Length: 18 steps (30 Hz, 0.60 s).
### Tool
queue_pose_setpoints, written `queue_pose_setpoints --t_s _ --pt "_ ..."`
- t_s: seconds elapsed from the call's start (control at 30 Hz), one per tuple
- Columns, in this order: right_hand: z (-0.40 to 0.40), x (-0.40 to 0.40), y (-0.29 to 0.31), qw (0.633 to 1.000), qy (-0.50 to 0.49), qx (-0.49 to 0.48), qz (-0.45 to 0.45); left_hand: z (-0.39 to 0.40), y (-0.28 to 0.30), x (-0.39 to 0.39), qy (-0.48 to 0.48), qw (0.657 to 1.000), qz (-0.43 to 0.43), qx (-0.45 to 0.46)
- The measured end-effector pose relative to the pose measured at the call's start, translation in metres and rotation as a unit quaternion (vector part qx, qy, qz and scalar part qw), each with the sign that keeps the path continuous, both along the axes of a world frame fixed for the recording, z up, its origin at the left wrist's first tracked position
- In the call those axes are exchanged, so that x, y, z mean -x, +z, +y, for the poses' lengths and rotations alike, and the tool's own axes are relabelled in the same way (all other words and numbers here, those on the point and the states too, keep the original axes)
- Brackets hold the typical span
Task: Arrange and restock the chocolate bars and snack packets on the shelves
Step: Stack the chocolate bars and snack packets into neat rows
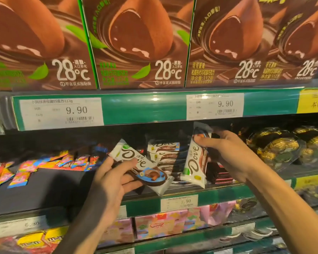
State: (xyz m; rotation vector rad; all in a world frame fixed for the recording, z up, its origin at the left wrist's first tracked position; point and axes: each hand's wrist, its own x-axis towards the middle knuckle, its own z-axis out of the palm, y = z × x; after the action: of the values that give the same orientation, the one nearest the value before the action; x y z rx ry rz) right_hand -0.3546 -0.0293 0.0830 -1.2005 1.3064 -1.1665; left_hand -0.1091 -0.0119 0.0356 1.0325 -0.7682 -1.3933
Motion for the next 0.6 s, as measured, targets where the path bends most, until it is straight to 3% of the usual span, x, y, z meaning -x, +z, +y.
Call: queue_pose_setpoints --t_s 0.23,0.6 --pt "-0.023 0.001 0.012 0.997 -0.043 0.026 -0.054 -0.021 0.013 -0.013 0.039 0.999 -0.010 0.009" --pt "-0.054 -0.024 -0.007 0.997 -0.051 0.049 0.042 -0.035 0.002 -0.019 0.046 0.997 0.054 -0.015"
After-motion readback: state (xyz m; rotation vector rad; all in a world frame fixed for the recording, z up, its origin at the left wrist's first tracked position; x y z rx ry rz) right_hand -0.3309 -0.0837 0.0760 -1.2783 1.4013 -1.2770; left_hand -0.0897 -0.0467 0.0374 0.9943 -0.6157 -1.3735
